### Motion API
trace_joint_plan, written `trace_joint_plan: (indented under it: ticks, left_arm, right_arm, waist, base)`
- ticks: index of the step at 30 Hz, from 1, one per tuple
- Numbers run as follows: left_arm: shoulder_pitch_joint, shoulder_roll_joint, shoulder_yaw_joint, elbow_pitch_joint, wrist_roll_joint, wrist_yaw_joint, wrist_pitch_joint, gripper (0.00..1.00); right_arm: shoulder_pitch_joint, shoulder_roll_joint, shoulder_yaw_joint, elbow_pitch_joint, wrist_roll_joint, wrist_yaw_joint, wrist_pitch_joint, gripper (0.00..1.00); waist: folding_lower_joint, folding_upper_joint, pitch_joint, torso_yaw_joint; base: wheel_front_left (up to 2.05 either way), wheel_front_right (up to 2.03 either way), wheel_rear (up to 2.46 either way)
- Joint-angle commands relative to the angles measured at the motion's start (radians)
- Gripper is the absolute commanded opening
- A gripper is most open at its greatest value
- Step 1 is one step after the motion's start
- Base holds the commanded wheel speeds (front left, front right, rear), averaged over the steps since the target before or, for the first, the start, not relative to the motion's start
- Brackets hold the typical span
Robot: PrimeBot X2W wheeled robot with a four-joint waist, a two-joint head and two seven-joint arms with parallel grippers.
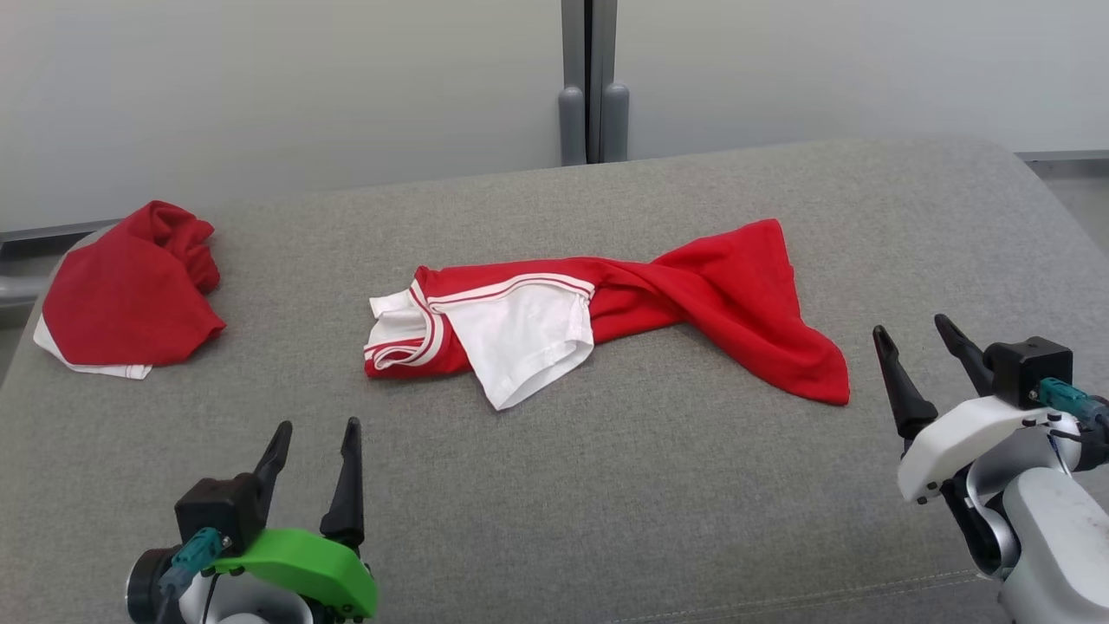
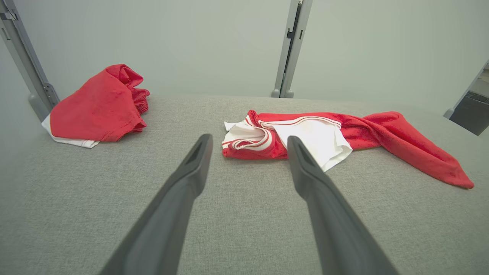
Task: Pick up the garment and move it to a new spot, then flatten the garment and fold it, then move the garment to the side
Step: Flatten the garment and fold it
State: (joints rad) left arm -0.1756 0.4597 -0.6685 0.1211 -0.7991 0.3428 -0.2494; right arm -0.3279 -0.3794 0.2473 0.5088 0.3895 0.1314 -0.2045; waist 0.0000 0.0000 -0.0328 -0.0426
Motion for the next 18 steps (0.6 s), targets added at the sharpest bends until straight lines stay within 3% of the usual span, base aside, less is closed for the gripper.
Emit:
trace_joint_plan:
  ticks: [1,9,18]
  left_arm:
    - [0.023,0.016,0.012,0.004,0.006,-0.004,-0.008,1.0]
    - [0.098,0.051,0.074,0.001,-0.016,0.011,-0.015,1.0]
    - [0.179,0.088,0.089,-0.051,-0.052,0.001,-0.009,1.0]
  right_arm:
    - [0.027,0.024,-0.029,-0.027,-0.013,-0.001,0.018,1.0]
    - [0.149,0.162,-0.142,-0.181,-0.072,-0.001,0.113,1.0]
    - [0.286,0.268,-0.206,-0.324,-0.147,-0.001,0.202,1.0]
  waist:
    - [0.0,0.0,-0.016,0.013]
    - [0.0,0.0,-0.052,0.04]
    - [0.0,0.0,-0.089,0.053]
  base:
    - [0.0,0.0,0.0]
    - [0.0,0.0,0.0]
    - [0.0,0.0,0.0]
